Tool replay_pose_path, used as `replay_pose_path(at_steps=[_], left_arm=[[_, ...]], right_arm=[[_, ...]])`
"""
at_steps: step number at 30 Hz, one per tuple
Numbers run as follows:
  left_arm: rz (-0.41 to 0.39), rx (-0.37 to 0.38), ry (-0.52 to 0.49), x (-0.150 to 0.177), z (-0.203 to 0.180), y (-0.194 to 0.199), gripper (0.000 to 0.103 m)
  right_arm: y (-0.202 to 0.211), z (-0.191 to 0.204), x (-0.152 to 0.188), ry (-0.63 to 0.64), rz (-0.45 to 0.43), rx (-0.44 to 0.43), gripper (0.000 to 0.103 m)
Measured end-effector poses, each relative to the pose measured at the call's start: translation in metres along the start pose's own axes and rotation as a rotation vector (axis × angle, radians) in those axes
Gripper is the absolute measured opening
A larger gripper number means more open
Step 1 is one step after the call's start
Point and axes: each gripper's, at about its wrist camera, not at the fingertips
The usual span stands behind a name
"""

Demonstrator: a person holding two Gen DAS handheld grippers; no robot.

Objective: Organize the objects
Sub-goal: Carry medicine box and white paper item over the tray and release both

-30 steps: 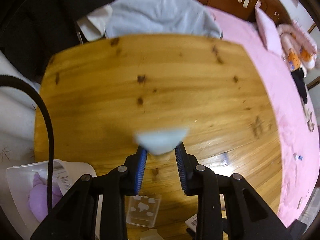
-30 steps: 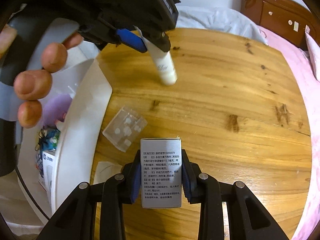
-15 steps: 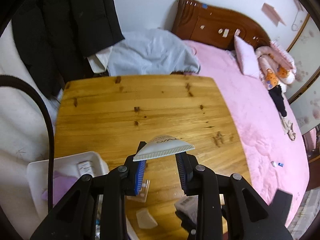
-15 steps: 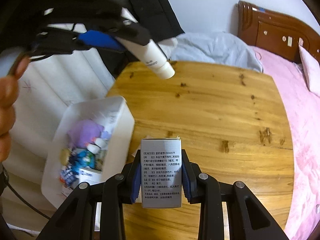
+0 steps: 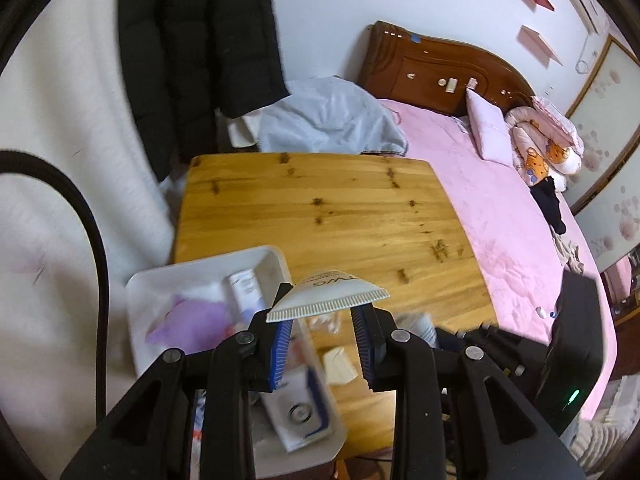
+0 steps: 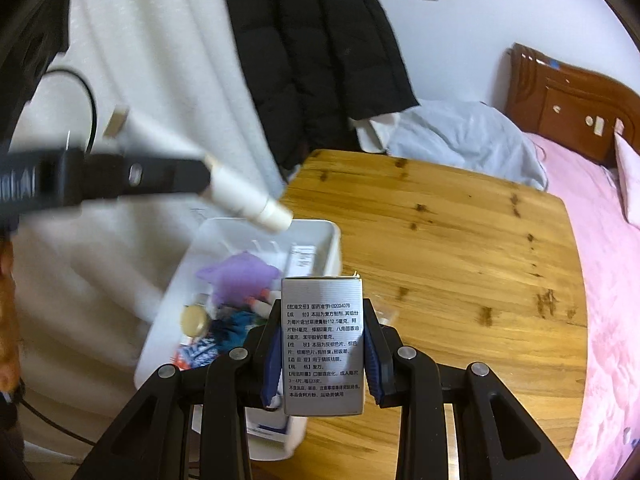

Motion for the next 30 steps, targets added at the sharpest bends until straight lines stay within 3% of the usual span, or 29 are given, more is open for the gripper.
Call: replay_pose_path(at_steps=[5, 11, 12, 20, 30], left_arm=[[-0.01, -0.06, 0.061, 0.02, 0.038, 0.013, 0.031], [0.033, -0.106, 0.128, 0.047, 0.079, 0.015, 0.031], [0.029, -0.088, 0.25, 0.052, 0.078, 0.014, 0.031], [0.097, -0.086, 0.271, 0.082, 0.091, 0.006, 0.031], [0.141, -0.077, 0.296, 0.093, 0.083, -0.01, 0.031]], right_arm=[[-0.004, 0.032, -0.014, 0.042, 0.016, -0.024, 0.034], [-0.014, 0.065, -0.024, 0.104, 0.052, -0.016, 0.034], [-0.015, 0.068, -0.025, 0.108, 0.056, -0.014, 0.034], [-0.025, 0.077, -0.045, 0.069, 0.087, -0.042, 0.035], [-0.037, 0.085, -0.062, 0.083, 0.094, -0.034, 0.035]])
Point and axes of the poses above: each gripper's, at about its wrist camera, not at the fingertips, and y roughly against the way its jaws point, z to its left, x to its underside, and after that the axes turned 15 degrees about y, right-handed
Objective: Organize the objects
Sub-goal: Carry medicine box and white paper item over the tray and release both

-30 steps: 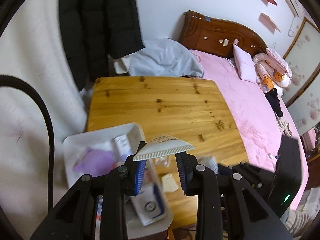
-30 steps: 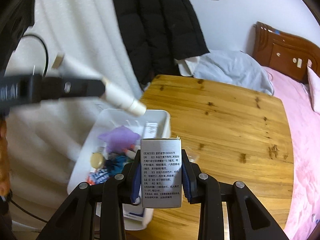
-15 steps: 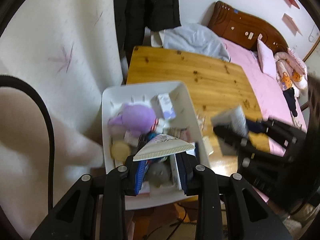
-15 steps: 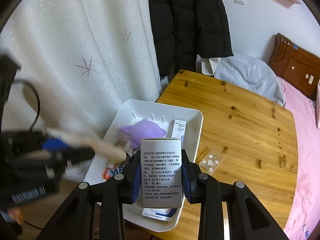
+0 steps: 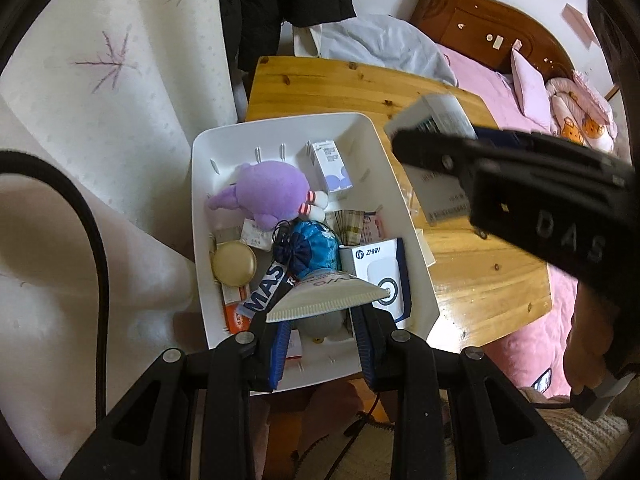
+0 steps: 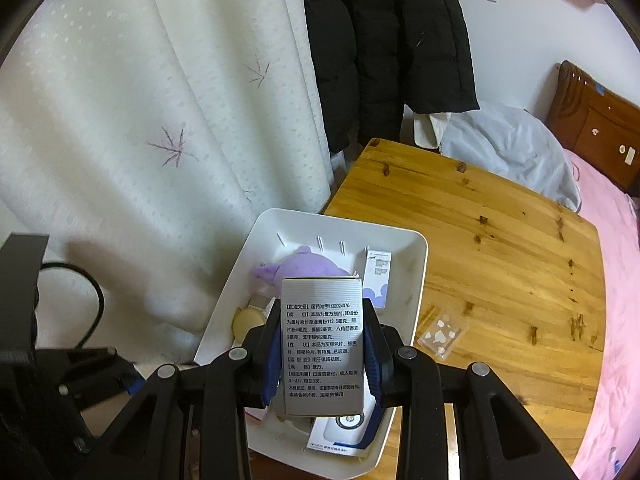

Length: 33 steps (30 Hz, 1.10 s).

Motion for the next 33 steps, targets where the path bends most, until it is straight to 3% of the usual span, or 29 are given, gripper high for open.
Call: replay_pose_path(at_steps=[13, 17, 18, 21, 33], left_arm=[[0.034, -0.025, 0.049, -0.003, -0.007, -0.016, 0.032], [0.053, -0.02, 0.073, -0.005, -0.007, -0.019, 0.032], [0.054, -0.015, 0.084, -0.006, -0.007, -0.019, 0.04], [0.029, -0.023, 0.11, -0.009, -0.005, -0.016, 0.078], [0.009, -0.003, 0.134, -0.017, -0.002, -0.01, 0.08]], right_arm=[[-0.019, -0.009, -0.021, 0.03, 0.0, 0.038, 0.036], [-0.023, -0.01, -0.022, 0.036, -0.002, 0.028, 0.061], [-0.022, -0.01, -0.022, 0.038, -0.008, 0.032, 0.063], [-0.022, -0.01, -0.023, 0.057, -0.016, 0.043, 0.063], [-0.016, -0.009, -0.019, 0.069, -0.021, 0.046, 0.063]])
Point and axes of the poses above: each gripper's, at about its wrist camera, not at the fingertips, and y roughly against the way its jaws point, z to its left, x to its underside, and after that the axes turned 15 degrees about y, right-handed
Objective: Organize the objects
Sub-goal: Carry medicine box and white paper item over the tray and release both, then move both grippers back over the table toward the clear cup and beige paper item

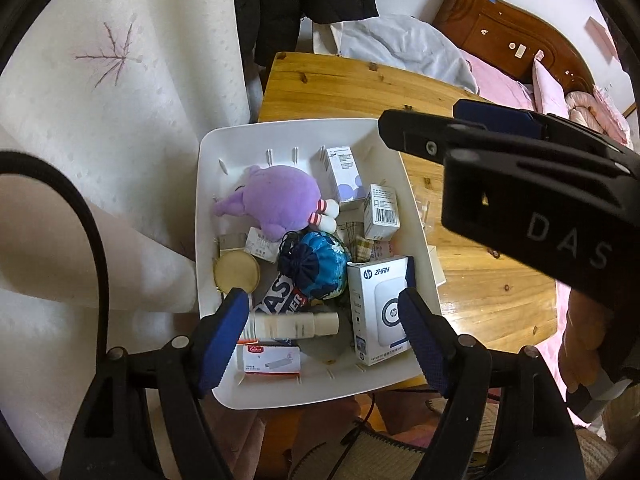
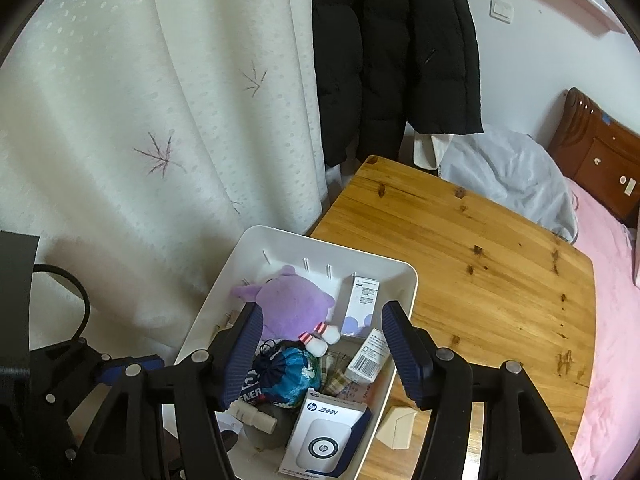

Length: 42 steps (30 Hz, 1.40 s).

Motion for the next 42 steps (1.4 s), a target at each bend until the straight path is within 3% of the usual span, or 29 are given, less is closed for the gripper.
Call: replay_pose_path(at_steps=[25, 42], left_arm=[[0.005, -0.002, -0.082, -0.006, -0.023, 0.009, 0.08], [-0.027, -0.029, -0.23, -0.026, -0.061, 0.018, 0.08]], right_arm=[[0.018, -0.019, 0.032, -0.061, -0.002, 0.003, 0.063], [0.038, -0.073, 0.071, -0.173, -0.027, 0.043, 0.063]])
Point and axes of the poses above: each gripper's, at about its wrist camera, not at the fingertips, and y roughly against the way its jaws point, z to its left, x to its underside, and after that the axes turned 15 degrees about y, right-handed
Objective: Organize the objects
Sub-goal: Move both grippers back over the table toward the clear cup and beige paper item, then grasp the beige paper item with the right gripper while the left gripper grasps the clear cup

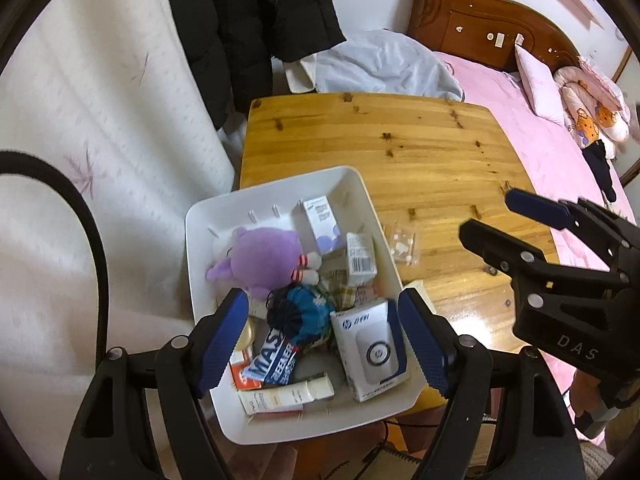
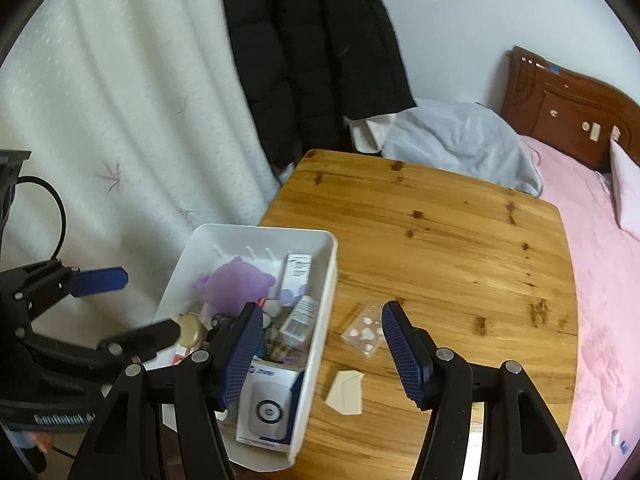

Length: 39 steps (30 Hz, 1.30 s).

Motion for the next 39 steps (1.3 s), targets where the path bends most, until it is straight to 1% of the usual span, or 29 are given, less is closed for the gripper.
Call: replay_pose_path(at_steps=[6, 9, 12, 18, 22, 25, 28, 30, 31, 32, 34, 35, 37, 39], left_arm=[[-0.003, -0.002, -0.042, -0.012, -0.016, 0.0, 0.08], [0.006, -0.007, -0.078, -0.017, -0.027, -0.003, 0.08], [0.023, -0.008, -0.125, -0.023, -0.041, -0.011, 0.08], [0.075, -0.022, -0.274, -0.033, -0.079, -0.041, 0.08], [0.16, -0.015, -0.376, -0.037, -0.104, -0.075, 0.08], [0.243, -0.016, -0.432, -0.036, -0.122, -0.106, 0.08], [0.304, -0.027, -0.478, -0.033, -0.135, -0.131, 0.08], [0.353, -0.04, -0.495, -0.03, -0.141, -0.15, 0.08], [0.384, -0.043, -0.523, -0.027, -0.143, -0.16, 0.08], [0.403, -0.061, -0.527, -0.025, -0.145, -0.17, 0.08], [0.447, -0.078, -0.595, -0.019, -0.147, -0.186, 0.08], [0.466, -0.093, -0.599, -0.016, -0.148, -0.194, 0.08], [0.506, -0.109, -0.678, -0.011, -0.148, -0.207, 0.08], [0.529, -0.132, -0.692, -0.008, -0.148, -0.218, 0.08]], right_arm=[[0.004, -0.027, 0.014, -0.036, -0.007, 0.036, 0.063], [0.001, -0.039, 0.023, -0.048, 0.003, 0.039, 0.063], [-0.008, -0.047, 0.037, -0.045, 0.018, 0.025, 0.063], [-0.033, -0.045, 0.067, 0.009, 0.05, -0.029, 0.063], [-0.051, -0.038, 0.089, 0.051, 0.048, -0.075, 0.063], [-0.064, -0.032, 0.107, 0.083, 0.037, -0.104, 0.063], [-0.075, -0.027, 0.122, 0.114, 0.024, -0.117, 0.063], [-0.083, -0.023, 0.131, 0.136, 0.02, -0.134, 0.063], [-0.087, -0.021, 0.134, 0.148, 0.015, -0.143, 0.063], [-0.09, -0.018, 0.137, 0.161, 0.009, -0.15, 0.063], [-0.099, -0.013, 0.144, 0.189, 0.002, -0.172, 0.063], [-0.104, -0.013, 0.146, 0.198, 0.002, -0.18, 0.063], [-0.116, -0.011, 0.149, 0.222, 0.003, -0.201, 0.063], [-0.122, -0.006, 0.153, 0.248, 0.004, -0.212, 0.063]])
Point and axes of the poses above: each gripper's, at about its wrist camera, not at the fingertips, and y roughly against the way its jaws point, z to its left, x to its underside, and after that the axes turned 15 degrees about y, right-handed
